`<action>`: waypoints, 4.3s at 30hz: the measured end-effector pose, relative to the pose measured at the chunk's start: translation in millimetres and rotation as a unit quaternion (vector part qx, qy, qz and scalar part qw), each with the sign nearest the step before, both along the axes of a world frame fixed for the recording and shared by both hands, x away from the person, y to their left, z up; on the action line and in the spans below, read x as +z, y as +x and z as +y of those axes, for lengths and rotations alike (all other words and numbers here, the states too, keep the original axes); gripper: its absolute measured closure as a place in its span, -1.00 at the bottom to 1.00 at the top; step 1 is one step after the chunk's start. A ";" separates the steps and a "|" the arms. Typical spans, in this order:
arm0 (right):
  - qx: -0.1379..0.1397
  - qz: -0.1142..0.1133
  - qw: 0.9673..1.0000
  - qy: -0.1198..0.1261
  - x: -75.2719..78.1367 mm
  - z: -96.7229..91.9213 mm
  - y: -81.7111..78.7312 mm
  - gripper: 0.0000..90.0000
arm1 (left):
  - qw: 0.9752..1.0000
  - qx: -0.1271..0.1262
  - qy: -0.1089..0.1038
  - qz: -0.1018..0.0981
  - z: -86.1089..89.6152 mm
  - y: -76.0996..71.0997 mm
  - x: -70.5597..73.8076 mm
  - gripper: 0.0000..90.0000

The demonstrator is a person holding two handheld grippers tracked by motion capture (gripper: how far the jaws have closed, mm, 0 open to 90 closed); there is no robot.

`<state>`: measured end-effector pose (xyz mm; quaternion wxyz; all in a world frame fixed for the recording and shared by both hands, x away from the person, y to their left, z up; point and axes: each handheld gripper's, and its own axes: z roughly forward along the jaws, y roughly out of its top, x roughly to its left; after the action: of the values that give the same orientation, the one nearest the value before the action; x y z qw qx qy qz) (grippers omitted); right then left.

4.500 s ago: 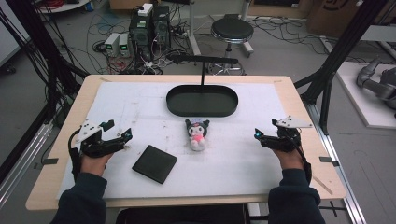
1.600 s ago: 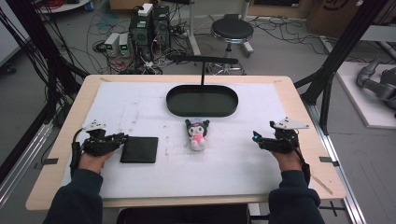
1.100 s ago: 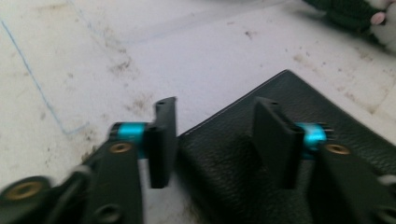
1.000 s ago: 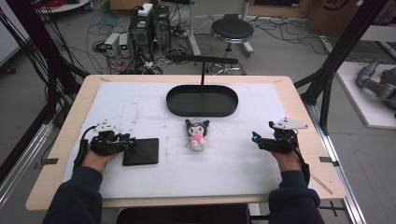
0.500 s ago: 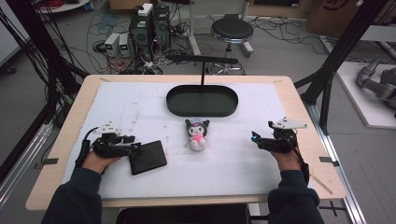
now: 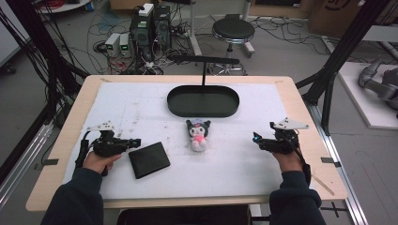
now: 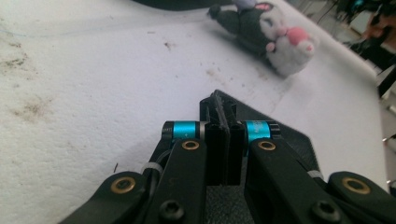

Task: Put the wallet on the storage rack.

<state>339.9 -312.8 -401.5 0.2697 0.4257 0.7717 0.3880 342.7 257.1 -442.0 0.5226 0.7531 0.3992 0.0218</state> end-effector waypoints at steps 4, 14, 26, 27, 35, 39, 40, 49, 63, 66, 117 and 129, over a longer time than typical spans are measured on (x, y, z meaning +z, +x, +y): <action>0.002 0.001 1.000 -0.002 -0.4 1.0 0.3 -0.54 | 1.000 0.000 0.010 0.020 -0.6 2.9 -5.6 0.71; 0.002 0.004 1.000 -0.003 -1.6 2.4 1.1 -0.54 | 0.996 -0.059 0.059 0.019 -17.6 -0.8 -9.8 0.57; -0.002 0.006 1.000 -0.004 -2.0 1.8 1.9 -0.54 | 0.998 -0.037 -0.040 0.005 -2.1 -1.7 1.7 0.91; -0.001 0.006 1.000 -0.004 -1.9 1.7 1.8 -0.54 | 0.999 -0.030 -0.045 -0.001 0.2 -2.1 3.5 0.92; -0.003 0.007 1.000 -0.004 -2.1 1.6 1.7 -0.54 | 0.986 0.107 -0.009 -0.126 25.7 -16.0 40.1 0.93; -0.003 0.007 1.000 -0.006 -2.1 1.6 1.7 -0.54 | 0.980 0.121 0.020 -0.155 21.2 -20.0 48.2 0.94; -0.003 0.008 1.000 -0.006 -2.1 1.5 1.5 -0.54 | 0.981 0.112 0.028 -0.158 16.2 -19.7 46.1 0.94; -0.004 0.007 1.000 -0.004 -1.7 0.8 0.4 -0.54 | 0.981 0.117 0.034 -0.154 12.1 -19.8 46.0 0.94; -0.004 0.009 1.000 -0.004 -2.2 0.6 0.8 -0.54 | 0.975 0.134 0.091 -0.155 1.6 -18.9 46.3 0.86; -0.005 0.008 1.000 -0.004 -2.1 0.5 0.3 -0.54 | 0.983 0.110 0.051 -0.139 3.1 -17.3 44.3 0.90; -0.003 0.013 1.000 -0.003 -3.5 -1.7 1.8 -0.54 | 0.976 0.161 0.093 -0.113 -23.1 -20.9 22.9 0.12; -0.004 0.013 1.000 0.003 -3.4 -3.8 2.0 -0.54 | 0.977 0.169 0.065 -0.115 -17.3 -18.0 26.6 0.74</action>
<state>341.9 -316.6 -404.9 0.2597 0.4351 0.7721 0.3834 324.7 239.8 -415.5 0.5039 0.6991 0.4562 0.2219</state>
